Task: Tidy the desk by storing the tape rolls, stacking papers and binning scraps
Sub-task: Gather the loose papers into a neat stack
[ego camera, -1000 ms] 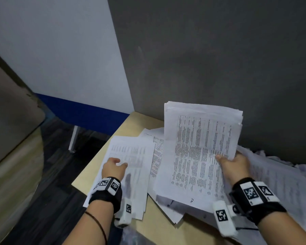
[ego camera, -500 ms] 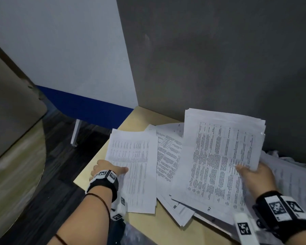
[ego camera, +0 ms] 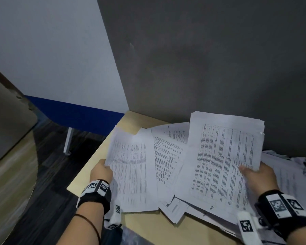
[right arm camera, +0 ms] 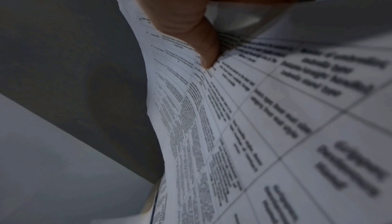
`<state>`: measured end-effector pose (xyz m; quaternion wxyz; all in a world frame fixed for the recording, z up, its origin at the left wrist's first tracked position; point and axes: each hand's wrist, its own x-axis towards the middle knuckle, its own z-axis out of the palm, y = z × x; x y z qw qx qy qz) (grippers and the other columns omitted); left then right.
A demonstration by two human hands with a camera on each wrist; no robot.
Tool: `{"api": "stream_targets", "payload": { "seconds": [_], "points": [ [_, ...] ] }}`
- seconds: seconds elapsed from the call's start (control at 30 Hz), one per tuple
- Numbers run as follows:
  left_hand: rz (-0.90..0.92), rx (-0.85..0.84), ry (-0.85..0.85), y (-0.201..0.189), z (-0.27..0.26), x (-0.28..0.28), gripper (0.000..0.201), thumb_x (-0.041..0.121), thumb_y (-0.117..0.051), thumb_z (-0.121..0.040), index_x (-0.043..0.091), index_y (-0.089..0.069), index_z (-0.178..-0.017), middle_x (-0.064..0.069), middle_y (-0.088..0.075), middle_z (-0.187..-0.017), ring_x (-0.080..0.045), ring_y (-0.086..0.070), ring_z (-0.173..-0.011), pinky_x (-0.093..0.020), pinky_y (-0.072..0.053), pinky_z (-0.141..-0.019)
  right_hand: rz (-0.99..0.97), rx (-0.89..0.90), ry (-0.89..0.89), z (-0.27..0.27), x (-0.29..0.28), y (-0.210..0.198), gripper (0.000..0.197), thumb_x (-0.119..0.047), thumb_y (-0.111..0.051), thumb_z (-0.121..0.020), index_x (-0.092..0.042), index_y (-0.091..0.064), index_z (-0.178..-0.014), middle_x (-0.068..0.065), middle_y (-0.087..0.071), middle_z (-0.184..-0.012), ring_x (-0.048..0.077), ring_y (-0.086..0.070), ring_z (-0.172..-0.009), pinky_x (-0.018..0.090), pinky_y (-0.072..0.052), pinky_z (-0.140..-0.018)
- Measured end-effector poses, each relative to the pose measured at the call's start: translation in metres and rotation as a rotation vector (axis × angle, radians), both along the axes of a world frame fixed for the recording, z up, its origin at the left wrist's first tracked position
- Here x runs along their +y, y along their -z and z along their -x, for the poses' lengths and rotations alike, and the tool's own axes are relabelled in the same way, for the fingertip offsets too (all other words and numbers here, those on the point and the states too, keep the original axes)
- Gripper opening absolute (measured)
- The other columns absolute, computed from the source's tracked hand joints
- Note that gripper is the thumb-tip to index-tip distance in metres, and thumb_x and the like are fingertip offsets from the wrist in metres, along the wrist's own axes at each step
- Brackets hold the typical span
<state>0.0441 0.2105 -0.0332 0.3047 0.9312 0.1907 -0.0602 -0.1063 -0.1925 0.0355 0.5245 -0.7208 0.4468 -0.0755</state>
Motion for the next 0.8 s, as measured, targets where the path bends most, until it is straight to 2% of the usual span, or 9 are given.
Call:
{"api": "stream_targets", "payload": {
  "seconds": [0.13,0.23,0.33,0.43,0.53,0.63,0.7,0.73,0.8],
  "points": [
    [0.126,-0.175,-0.032,-0.029,0.010,-0.008,0.017,0.003,-0.038,-0.090,0.004,-0.055,-0.092,-0.018,-0.059,-0.081,-0.034,-0.057,-0.074,-0.035,-0.044,-0.065,0.033,0.032,-0.037,0.000,0.003,0.004,0.033,-0.005,-0.058,-0.090,-0.004,-0.060,-0.123,0.016,-0.064,-0.116,0.032,-0.060,-0.103,0.036,-0.043,-0.093],
    [0.351,-0.230,-0.062,-0.055,0.011,-0.014,0.014,0.005,-0.044,-0.091,0.006,-0.058,-0.093,-0.014,-0.061,-0.086,-0.025,-0.057,-0.074,-0.029,-0.043,-0.064,0.044,0.070,-0.072,0.001,0.006,0.007,0.033,-0.006,-0.059,-0.089,-0.009,-0.061,-0.121,0.015,-0.066,-0.116,0.032,-0.061,-0.102,0.042,-0.047,-0.095],
    [0.539,-0.227,-0.037,-0.078,0.013,-0.029,0.012,0.009,-0.050,-0.092,0.013,-0.061,-0.096,-0.008,-0.066,-0.093,-0.026,-0.064,-0.086,-0.035,-0.050,-0.075,0.026,0.082,-0.091,0.002,0.009,0.003,0.033,-0.004,-0.059,-0.089,-0.008,-0.061,-0.121,0.014,-0.065,-0.119,0.031,-0.061,-0.105,0.036,-0.045,-0.095],
    [0.699,-0.133,0.031,-0.089,0.023,-0.059,0.015,0.011,-0.050,-0.093,0.017,-0.064,-0.094,-0.007,-0.071,-0.089,-0.026,-0.068,-0.080,-0.038,-0.055,-0.074,-0.026,0.063,-0.101,0.001,0.011,-0.003,0.034,-0.002,-0.057,-0.090,-0.004,-0.058,-0.125,0.015,-0.063,-0.122,0.030,-0.059,-0.109,0.032,-0.043,-0.092],
    [0.744,-0.045,0.132,-0.087,0.035,-0.096,0.015,0.011,-0.051,-0.093,0.014,-0.065,-0.096,-0.006,-0.073,-0.090,-0.025,-0.069,-0.082,-0.035,-0.054,-0.073,-0.054,0.037,-0.121,0.000,0.014,-0.010,0.034,-0.005,-0.060,-0.090,-0.007,-0.060,-0.123,0.011,-0.065,-0.118,0.027,-0.061,-0.104,0.035,-0.045,-0.093],
    [0.723,-0.006,0.177,-0.073,0.042,-0.133,0.012,0.013,-0.054,-0.089,0.016,-0.066,-0.091,-0.004,-0.072,-0.093,-0.024,-0.067,-0.088,-0.036,-0.054,-0.079,-0.103,0.002,-0.172,-0.001,0.016,-0.015,0.025,-0.005,-0.062,-0.088,-0.010,-0.066,-0.112,0.007,-0.068,-0.108,0.023,-0.062,-0.095,0.037,-0.048,-0.094],
    [0.706,0.022,0.182,-0.068,0.049,-0.154,0.015,0.015,-0.056,-0.087,0.014,-0.063,-0.100,-0.004,-0.070,-0.100,-0.023,-0.065,-0.094,-0.040,-0.053,-0.087,-0.146,-0.023,-0.201,-0.002,0.015,-0.019,0.014,-0.005,-0.060,-0.088,-0.014,-0.070,-0.091,0.012,-0.070,-0.101,0.022,-0.062,-0.085,0.036,-0.051,-0.086],
    [0.710,0.037,0.179,-0.067,0.053,-0.162,0.019,0.014,-0.058,-0.086,0.014,-0.060,-0.106,-0.005,-0.068,-0.104,-0.023,-0.064,-0.095,-0.041,-0.052,-0.089,-0.178,-0.056,-0.188,-0.001,0.015,-0.022,0.014,-0.007,-0.058,-0.089,-0.017,-0.068,-0.087,0.013,-0.070,-0.099,0.021,-0.062,-0.083,0.034,-0.050,-0.082],
    [0.747,0.064,0.175,-0.068,0.059,-0.175,0.030,0.009,-0.062,-0.084,0.013,-0.054,-0.113,-0.006,-0.067,-0.107,-0.023,-0.064,-0.097,-0.042,-0.052,-0.090,-0.265,-0.116,-0.137,0.000,0.014,-0.029,0.014,-0.025,-0.053,-0.095,-0.020,-0.067,-0.095,0.003,-0.070,-0.096,0.016,-0.063,-0.084,0.027,-0.050,-0.074]
  ]
}}
